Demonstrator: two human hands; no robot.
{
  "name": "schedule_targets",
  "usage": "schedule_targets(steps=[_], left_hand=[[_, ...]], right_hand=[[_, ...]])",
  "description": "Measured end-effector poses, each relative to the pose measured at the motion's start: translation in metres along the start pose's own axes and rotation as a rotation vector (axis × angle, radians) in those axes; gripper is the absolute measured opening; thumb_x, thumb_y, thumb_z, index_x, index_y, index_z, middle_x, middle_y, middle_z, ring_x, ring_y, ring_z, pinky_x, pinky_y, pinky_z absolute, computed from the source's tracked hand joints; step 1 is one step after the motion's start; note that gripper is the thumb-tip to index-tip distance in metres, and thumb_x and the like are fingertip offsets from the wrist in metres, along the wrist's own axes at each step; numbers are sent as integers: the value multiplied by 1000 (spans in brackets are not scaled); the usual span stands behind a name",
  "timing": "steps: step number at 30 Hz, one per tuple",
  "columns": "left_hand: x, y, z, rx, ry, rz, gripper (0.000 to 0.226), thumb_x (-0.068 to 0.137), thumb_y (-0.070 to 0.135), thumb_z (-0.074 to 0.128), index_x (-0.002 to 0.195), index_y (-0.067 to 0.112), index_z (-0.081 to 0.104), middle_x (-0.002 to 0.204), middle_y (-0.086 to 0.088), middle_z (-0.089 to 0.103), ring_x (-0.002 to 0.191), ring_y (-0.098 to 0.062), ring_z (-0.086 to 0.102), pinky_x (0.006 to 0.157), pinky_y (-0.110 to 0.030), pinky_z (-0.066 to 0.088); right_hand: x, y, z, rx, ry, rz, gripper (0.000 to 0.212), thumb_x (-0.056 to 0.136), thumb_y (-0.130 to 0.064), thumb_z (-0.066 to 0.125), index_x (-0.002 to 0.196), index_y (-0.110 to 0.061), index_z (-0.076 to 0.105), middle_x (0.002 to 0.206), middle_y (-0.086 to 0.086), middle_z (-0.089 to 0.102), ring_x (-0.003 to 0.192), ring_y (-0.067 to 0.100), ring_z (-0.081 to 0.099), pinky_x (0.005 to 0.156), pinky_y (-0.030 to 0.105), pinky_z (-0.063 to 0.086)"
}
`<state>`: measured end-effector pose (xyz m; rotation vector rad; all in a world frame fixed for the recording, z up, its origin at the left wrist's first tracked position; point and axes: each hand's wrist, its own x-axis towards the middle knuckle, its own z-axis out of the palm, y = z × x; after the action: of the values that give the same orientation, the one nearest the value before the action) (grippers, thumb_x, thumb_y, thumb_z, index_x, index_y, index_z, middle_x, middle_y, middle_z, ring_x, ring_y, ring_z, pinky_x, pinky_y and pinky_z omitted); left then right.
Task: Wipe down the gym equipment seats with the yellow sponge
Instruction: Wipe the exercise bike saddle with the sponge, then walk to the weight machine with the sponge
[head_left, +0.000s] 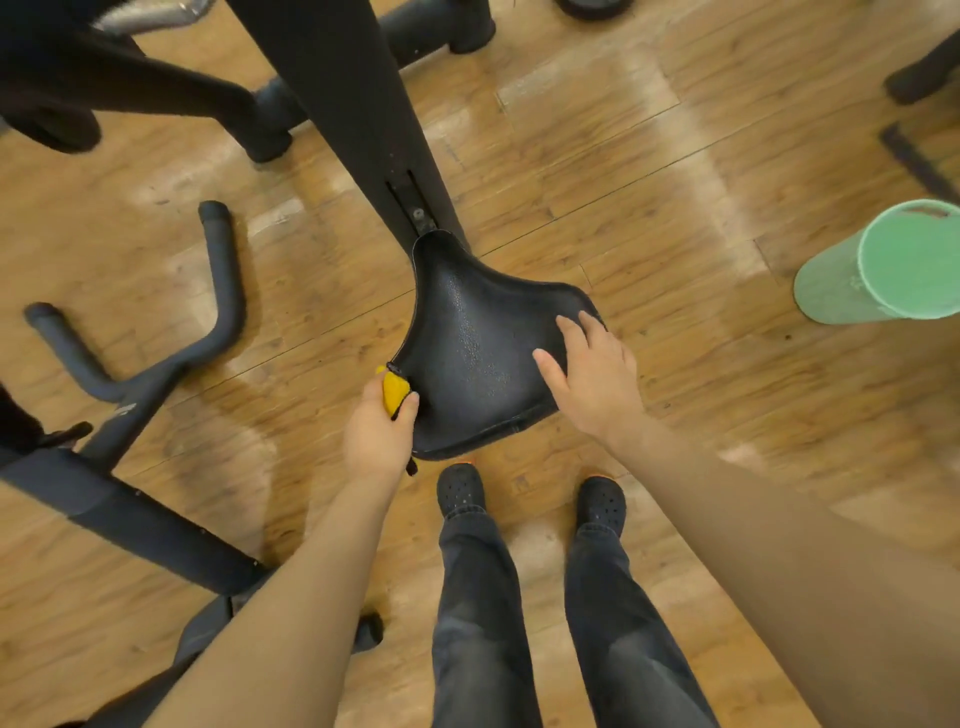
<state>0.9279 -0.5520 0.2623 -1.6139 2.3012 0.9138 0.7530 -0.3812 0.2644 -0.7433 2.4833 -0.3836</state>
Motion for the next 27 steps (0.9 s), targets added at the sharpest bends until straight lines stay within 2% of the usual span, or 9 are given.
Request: schedule_targets(steps=[4,9,15,19,23,27], left_hand=[[-44,49,-30,97,-38,190,53,92,40,57,140,22,42,131,-5,54,118,-28,51,93,-41,44],[-106,116,-57,108,-100,339,54,91,38,60,139,19,45,131,-8,54,118,-27,52,96,-37,42],[-172,176,-63,121,-234,566,54,91,41,58,139,23,45,131,-5,56,116,-26,55,95,-40,47],[-218,193,-44,200,-372,766,39,90,40,60,124,21,55,114,-7,62,101,-28,59,75,-36,46],[-271,197,-13,316,-520,923,45,90,39,61,128,15,55,116,-9,64,103,-30,59,79,-35,46],[-335,180,15,453,-659,1040,44,92,35,59,129,10,54,113,-12,65,101,-32,60,73,-30,39]], right_hand=[[-50,0,-55,36,-20,7,56,97,-53,32,138,-17,43,146,11,39,132,29,39,106,48,33],[-110,9,-121,29,-20,27,53,96,-39,44,142,-15,33,138,11,44,123,32,45,98,45,40],[-209,33,-159,152,73,270,40,98,-33,42,131,-10,42,123,13,53,113,32,52,88,40,45],[-302,55,-124,319,104,561,44,98,-28,42,138,-10,38,131,12,50,117,30,51,94,39,45],[-404,66,-63,479,138,808,32,98,-25,40,121,-4,48,118,17,57,104,34,55,84,39,46],[-512,58,8,632,179,1040,27,96,-24,40,113,-7,51,107,16,62,98,34,60,76,33,44]])
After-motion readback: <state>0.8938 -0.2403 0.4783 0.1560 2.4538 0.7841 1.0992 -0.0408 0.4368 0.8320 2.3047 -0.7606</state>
